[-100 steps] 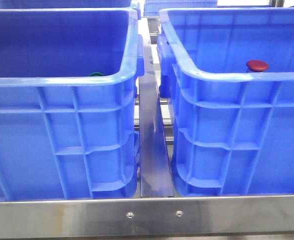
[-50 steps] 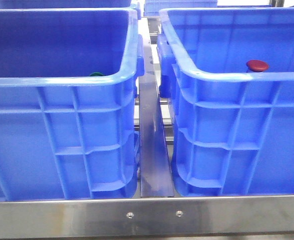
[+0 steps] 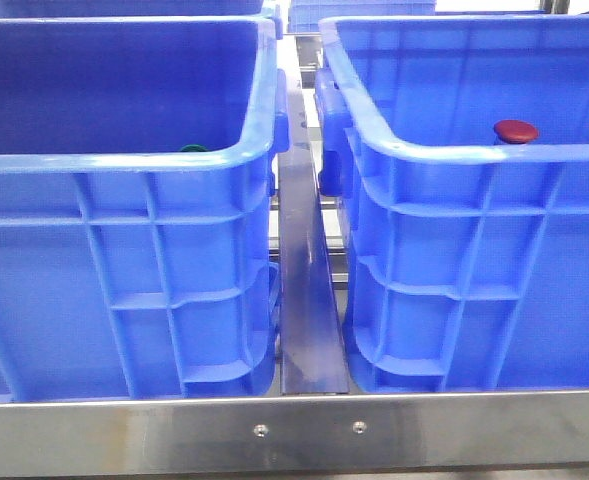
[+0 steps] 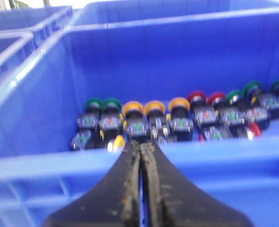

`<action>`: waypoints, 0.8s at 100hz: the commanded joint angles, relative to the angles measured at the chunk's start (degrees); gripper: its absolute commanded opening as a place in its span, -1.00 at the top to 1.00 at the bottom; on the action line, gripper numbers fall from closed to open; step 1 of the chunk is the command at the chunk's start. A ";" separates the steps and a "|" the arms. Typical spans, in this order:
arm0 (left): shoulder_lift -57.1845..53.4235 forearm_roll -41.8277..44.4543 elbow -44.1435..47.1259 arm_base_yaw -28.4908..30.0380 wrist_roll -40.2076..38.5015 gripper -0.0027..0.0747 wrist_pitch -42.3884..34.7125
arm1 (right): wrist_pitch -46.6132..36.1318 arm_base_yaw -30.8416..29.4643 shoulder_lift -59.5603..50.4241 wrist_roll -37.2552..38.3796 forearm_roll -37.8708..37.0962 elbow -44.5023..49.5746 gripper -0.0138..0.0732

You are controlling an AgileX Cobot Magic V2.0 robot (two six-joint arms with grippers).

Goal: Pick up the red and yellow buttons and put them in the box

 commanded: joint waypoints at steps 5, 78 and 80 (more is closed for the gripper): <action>-1.61 -0.66 1.16 -0.78 0.10 0.98 -9.41 | 1.84 0.15 0.20 0.16 4.04 -1.34 0.84; -1.61 -0.66 1.16 -2.24 0.10 0.98 -8.91 | 1.84 0.15 0.20 0.16 4.04 -1.34 0.84; -1.61 -0.66 1.16 -2.24 0.10 0.98 -8.91 | 1.84 0.15 0.20 0.16 4.04 -1.34 0.84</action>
